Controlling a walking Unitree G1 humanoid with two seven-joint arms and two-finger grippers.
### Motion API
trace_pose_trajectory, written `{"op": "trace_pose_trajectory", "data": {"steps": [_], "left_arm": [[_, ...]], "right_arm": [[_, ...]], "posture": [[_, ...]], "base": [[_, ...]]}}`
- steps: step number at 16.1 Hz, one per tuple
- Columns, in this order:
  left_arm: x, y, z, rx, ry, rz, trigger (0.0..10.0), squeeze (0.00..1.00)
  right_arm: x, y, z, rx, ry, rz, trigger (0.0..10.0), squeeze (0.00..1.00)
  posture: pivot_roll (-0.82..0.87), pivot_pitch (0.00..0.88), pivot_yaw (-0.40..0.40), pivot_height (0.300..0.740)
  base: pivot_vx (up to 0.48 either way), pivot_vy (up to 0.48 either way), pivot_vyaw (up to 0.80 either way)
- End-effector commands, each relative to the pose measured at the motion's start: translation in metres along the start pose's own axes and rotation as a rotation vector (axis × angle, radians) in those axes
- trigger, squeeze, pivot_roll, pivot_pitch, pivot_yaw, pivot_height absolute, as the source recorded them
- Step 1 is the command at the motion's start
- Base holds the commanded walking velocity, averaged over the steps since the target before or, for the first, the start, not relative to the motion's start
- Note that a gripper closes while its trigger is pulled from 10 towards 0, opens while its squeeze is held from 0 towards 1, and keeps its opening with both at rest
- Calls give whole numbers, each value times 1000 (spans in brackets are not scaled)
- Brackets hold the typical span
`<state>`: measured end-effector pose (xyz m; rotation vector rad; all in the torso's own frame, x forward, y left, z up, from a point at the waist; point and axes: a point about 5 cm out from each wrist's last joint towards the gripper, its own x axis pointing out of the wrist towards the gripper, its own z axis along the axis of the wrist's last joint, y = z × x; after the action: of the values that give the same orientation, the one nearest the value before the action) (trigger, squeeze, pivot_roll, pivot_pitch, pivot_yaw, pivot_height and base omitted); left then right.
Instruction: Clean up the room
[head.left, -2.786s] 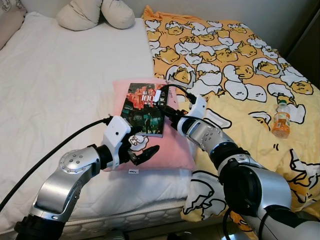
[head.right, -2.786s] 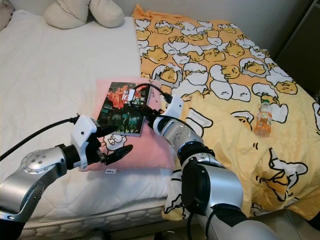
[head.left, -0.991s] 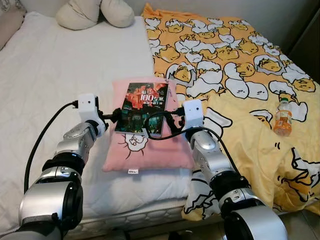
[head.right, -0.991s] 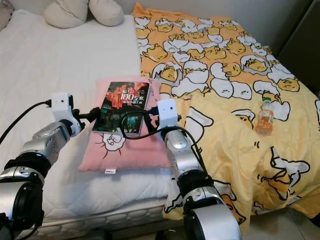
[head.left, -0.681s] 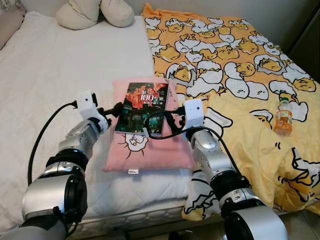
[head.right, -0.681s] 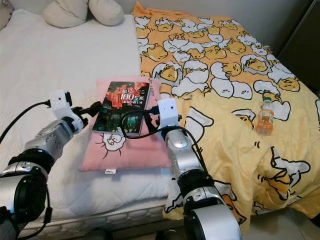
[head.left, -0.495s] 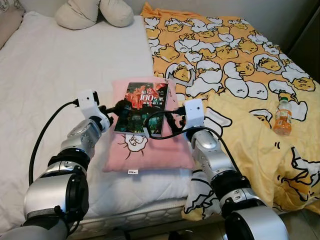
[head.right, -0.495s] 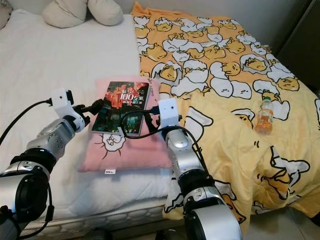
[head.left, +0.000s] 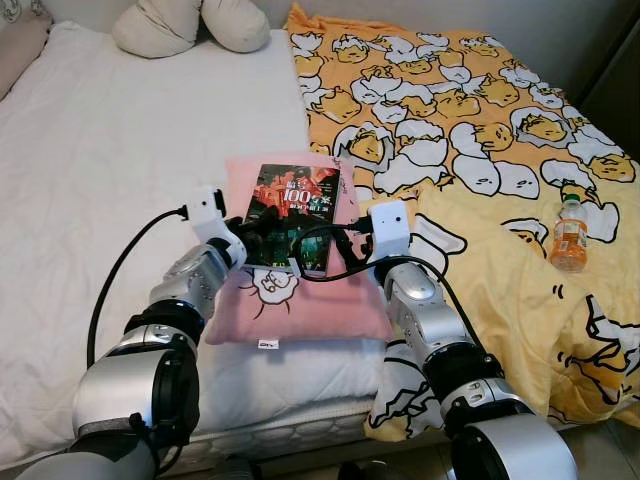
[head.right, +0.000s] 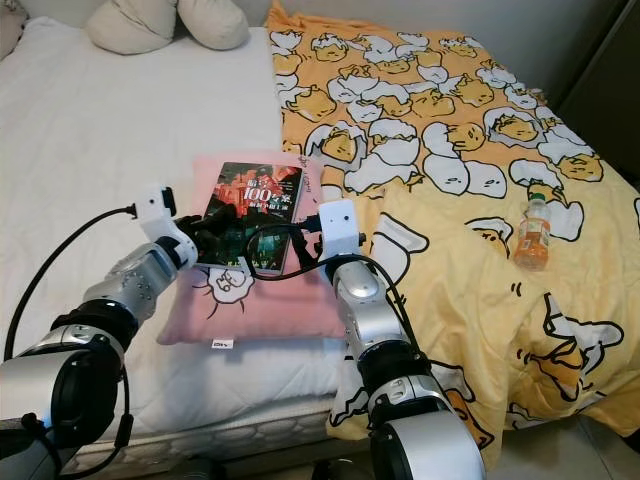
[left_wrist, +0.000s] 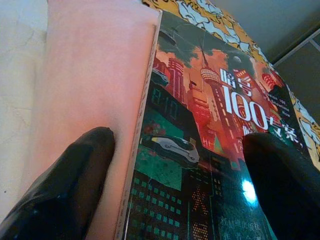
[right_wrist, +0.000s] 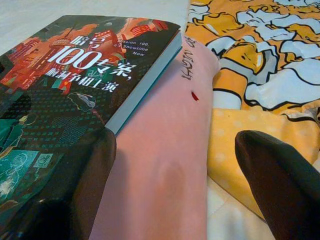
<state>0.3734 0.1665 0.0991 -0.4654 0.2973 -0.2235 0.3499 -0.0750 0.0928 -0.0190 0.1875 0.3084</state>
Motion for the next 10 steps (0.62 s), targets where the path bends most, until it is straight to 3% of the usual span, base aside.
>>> {"op": "trace_pose_trajectory", "data": {"steps": [1,3,4,5,10], "left_arm": [[3,-5,-4,-8,34,-4,10000,0],[2,-5,-6,-32,36,-4,10000,0],[2,-4,-7,-47,36,-10,5608,0],[2,-4,-8,-50,41,-13,0,0],[-1,-4,-23,-88,135,-34,0,0]], "right_arm": [[-1,-1,1,9,-4,0,10000,0],[-1,-1,0,9,-2,1,10000,0],[-1,-1,0,9,0,2,10000,0],[-1,-1,0,8,2,4,10000,0],[0,-1,0,6,4,5,10000,0]], "posture": [[-4,49,-43,732],[-4,45,-41,732],[-1,41,-42,732],[-1,41,-42,732],[5,25,-49,732]], "base": [[0,0,0],[0,0,0],[0,0,0],[0,0,0],[0,0,0]]}}
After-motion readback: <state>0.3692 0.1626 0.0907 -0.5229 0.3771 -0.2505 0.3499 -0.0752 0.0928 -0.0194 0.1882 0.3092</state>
